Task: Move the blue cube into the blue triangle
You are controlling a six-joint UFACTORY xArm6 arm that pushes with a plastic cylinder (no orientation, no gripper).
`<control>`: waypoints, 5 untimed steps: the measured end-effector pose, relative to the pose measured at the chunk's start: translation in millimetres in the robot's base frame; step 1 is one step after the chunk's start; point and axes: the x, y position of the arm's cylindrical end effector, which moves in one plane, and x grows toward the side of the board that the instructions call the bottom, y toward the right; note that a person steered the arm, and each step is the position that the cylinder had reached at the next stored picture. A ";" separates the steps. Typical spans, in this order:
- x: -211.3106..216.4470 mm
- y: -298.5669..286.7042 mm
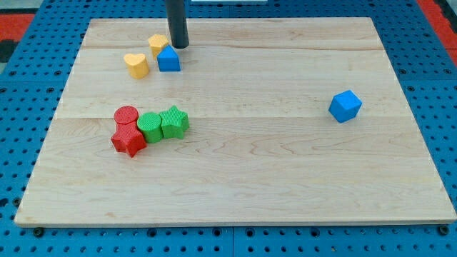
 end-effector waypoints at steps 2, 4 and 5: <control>-28.2 -65.4; 19.0 -30.8; 9.8 31.3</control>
